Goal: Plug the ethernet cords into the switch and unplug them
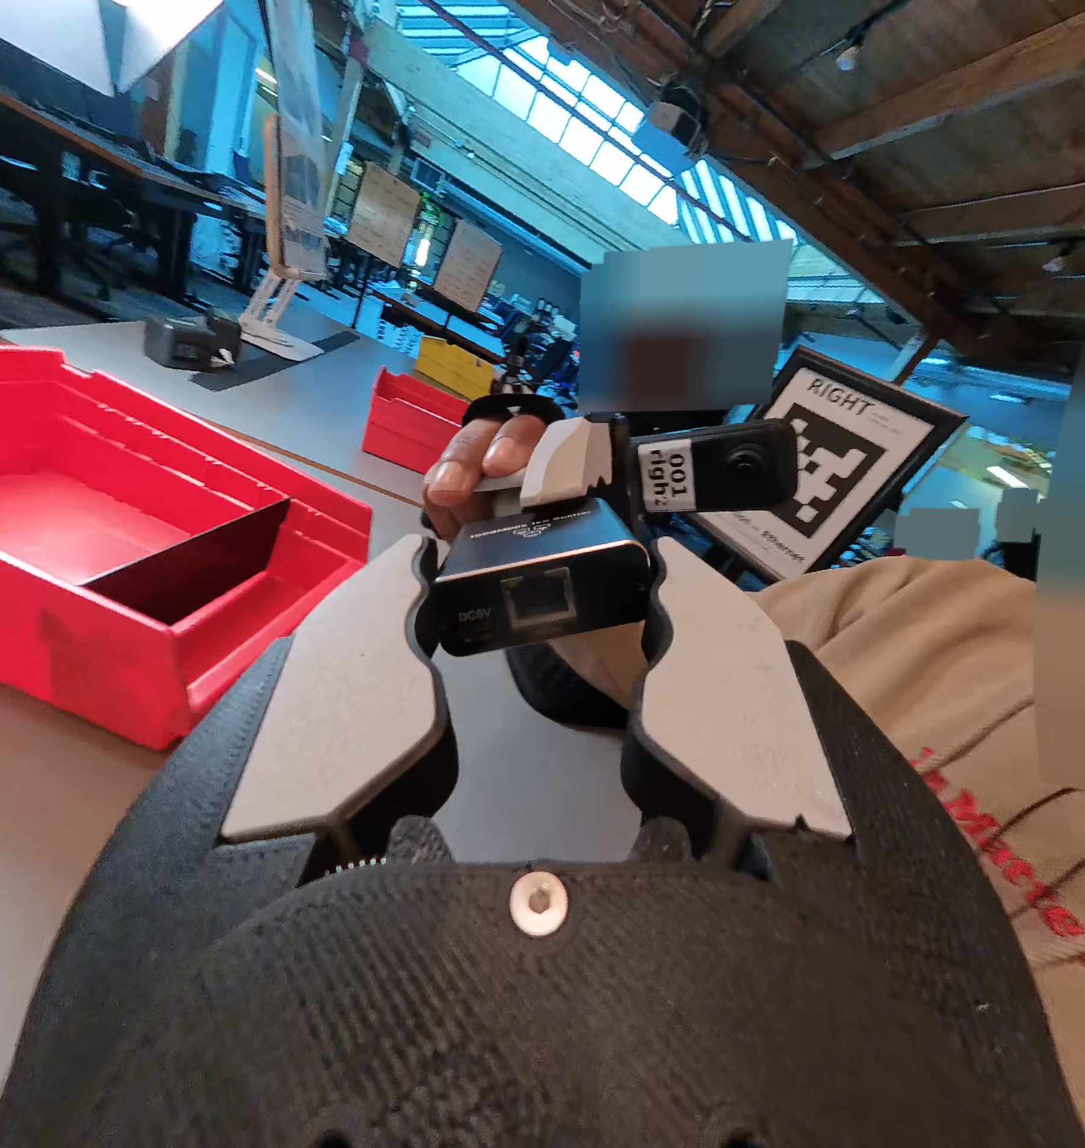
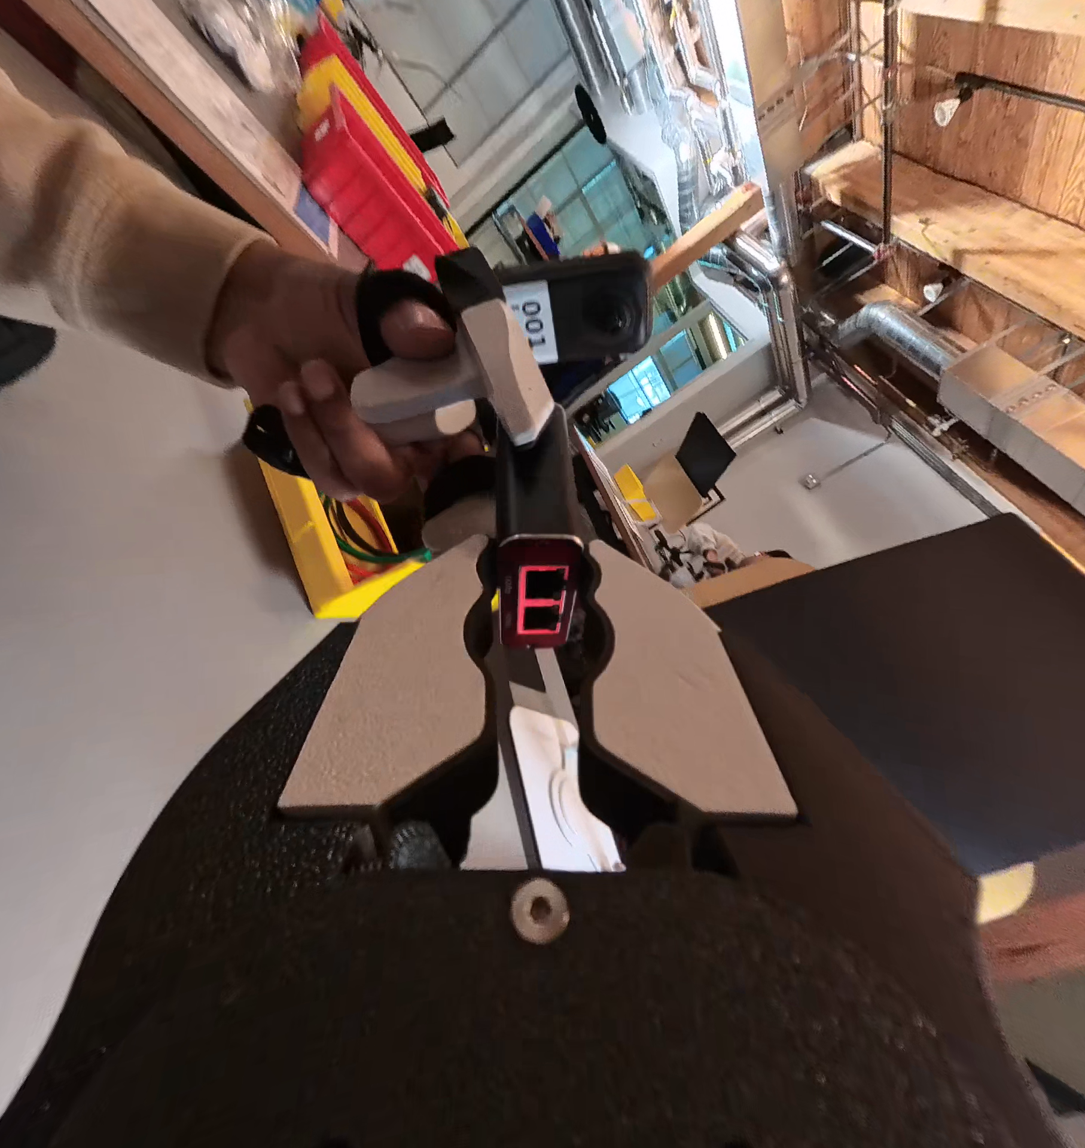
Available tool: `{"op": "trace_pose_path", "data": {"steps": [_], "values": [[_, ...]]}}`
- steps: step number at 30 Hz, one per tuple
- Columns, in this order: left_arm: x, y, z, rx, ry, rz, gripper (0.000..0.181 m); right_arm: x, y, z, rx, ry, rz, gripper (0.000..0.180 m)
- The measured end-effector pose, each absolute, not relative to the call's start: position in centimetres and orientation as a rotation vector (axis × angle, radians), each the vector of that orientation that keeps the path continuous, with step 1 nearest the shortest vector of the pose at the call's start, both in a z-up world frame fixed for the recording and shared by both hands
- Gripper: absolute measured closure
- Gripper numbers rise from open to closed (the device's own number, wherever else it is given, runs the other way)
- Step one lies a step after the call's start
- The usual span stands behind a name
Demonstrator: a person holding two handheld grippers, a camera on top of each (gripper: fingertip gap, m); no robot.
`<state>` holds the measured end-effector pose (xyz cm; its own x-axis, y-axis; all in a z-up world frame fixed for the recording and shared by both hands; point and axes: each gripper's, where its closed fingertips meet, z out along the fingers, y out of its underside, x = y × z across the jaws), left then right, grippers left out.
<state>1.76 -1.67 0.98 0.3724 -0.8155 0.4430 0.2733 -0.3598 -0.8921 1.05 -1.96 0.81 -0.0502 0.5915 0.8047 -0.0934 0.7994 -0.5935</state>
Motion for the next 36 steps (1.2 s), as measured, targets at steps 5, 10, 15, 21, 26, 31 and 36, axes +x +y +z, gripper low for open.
{"op": "trace_pose_path", "data": {"steps": [5,10,15,21,26,31,36], "values": [[1.2,-0.6,-0.1,-1.594,0.523,-1.041,0.116,0.5,-1.0,-0.4,-0.431,-1.56,0.472,0.156],[0.7,0.4,-1.3,-1.647,0.575,-0.75,0.116,-0.3,-0.1,-1.6,-0.449,-1.571,0.357,0.155],[0.7,1.1,-1.5,-1.633,0.558,-0.647,0.116,-1.0,0.9,-1.8,-0.476,-1.523,0.229,0.155],[0.8,1.6,-2.3,-1.625,0.558,-0.66,0.116,-1.3,1.3,-2.4,-0.495,-1.528,0.161,0.155],[0.5,1.4,-3.0,-1.679,0.575,-0.718,0.116,-1.6,1.4,-3.1,-0.523,-1.558,0.141,0.156],[-5.4,0.5,0.9,-1.613,0.45,-0.669,0.119,-0.8,3.4,-2.1,-0.571,-1.49,0.108,0.156],[-18.0,-0.9,1.1,-1.762,0.223,-0.184,0.125,0.2,5.5,-1.2,-0.622,-1.444,0.11,0.156]]}}
